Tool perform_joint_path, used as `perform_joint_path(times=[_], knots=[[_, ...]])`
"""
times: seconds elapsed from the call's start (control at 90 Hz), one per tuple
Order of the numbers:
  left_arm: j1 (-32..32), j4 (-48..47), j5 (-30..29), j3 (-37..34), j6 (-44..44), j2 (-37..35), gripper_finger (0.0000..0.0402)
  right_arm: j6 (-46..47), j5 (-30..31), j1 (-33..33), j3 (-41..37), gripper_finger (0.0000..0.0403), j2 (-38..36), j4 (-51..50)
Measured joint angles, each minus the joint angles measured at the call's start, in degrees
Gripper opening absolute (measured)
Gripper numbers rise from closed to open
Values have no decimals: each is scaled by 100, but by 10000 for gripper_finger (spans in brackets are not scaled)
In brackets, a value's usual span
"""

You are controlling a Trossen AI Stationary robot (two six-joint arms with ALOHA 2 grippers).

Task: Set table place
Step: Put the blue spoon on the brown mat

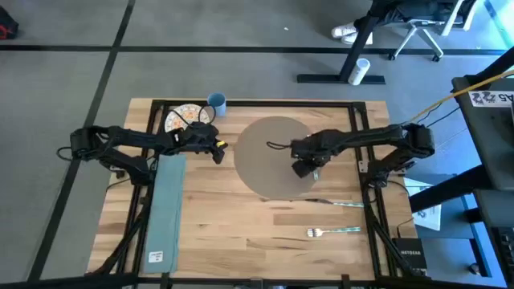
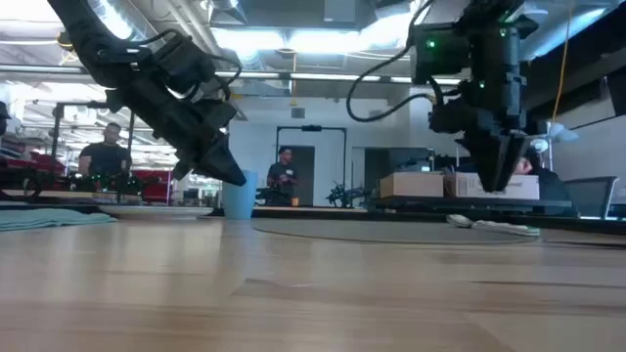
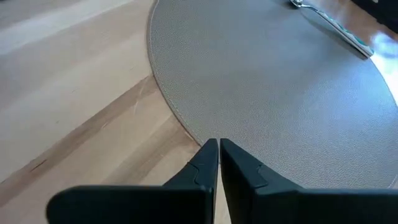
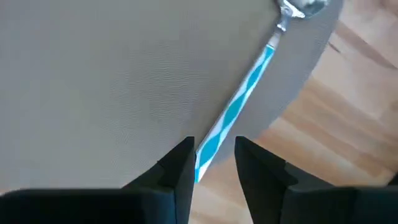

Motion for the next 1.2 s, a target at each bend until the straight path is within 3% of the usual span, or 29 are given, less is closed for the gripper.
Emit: perform_joint_path(times=[0.233,1.2], knots=[[0,-1,0,1,-7,0,0,103,-3,-4,-442,7,0,140],[-1,-1,0,0,-13,0,0,469,357,-134,-1102,0,0,1093]])
